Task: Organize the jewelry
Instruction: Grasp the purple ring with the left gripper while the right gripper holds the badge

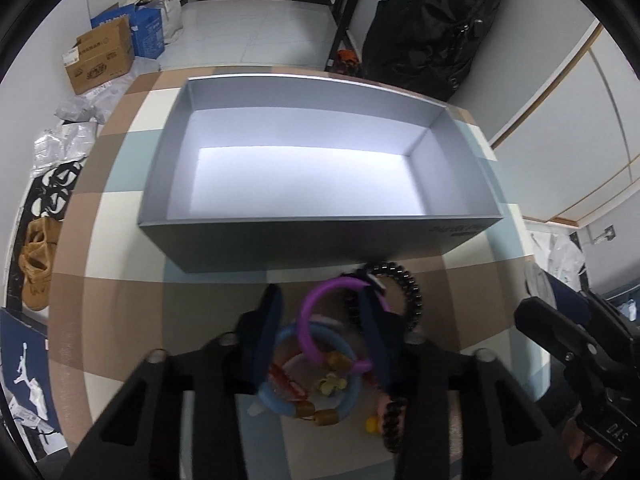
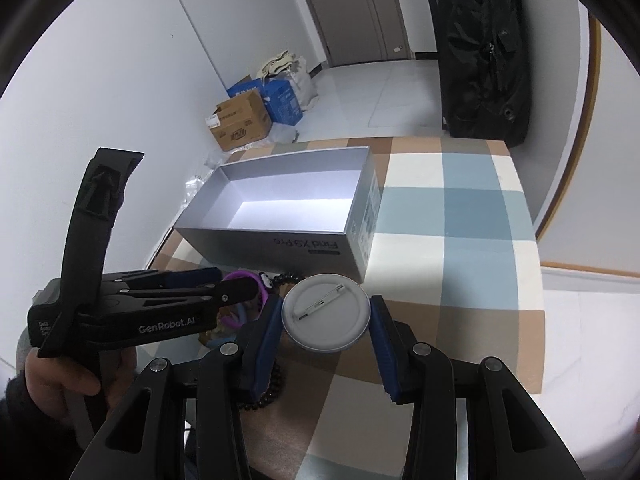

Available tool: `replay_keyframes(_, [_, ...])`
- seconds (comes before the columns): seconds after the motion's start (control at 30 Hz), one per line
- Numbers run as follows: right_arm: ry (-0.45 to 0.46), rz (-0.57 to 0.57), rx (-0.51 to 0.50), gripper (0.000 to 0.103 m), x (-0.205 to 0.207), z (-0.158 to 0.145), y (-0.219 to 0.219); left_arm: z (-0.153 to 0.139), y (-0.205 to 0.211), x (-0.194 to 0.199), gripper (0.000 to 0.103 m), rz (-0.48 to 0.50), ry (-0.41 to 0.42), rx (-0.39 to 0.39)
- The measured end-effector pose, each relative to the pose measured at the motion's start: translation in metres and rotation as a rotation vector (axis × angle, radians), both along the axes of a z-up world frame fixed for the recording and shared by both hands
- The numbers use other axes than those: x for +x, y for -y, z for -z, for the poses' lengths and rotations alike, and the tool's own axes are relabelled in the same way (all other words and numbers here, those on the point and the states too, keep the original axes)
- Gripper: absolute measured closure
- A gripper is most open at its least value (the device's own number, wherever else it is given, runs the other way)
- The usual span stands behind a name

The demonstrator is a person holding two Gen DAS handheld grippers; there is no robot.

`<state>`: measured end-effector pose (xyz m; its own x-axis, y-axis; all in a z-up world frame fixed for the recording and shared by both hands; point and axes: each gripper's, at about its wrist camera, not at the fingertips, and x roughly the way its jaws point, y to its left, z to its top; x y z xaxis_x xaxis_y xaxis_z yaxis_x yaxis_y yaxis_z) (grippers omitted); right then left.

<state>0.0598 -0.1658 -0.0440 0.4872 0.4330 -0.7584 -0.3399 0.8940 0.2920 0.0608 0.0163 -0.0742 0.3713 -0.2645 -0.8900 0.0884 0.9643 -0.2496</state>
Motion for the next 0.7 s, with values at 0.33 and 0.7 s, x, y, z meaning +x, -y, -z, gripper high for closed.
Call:
replay_keyframes(0.33, [0.010,0.014,0.023,0.061,0.000,-0.006,0.004,-0.004,-0.004,-0.002,0.099,-0.034,0.003,-0.087])
replay_keyframes(0.7, [0.028,0.012,0.025,0.061,0.000,-0.007,-0.002,-0.025,-0.005,-0.010,0.100,-0.033,0.070,-0.169])
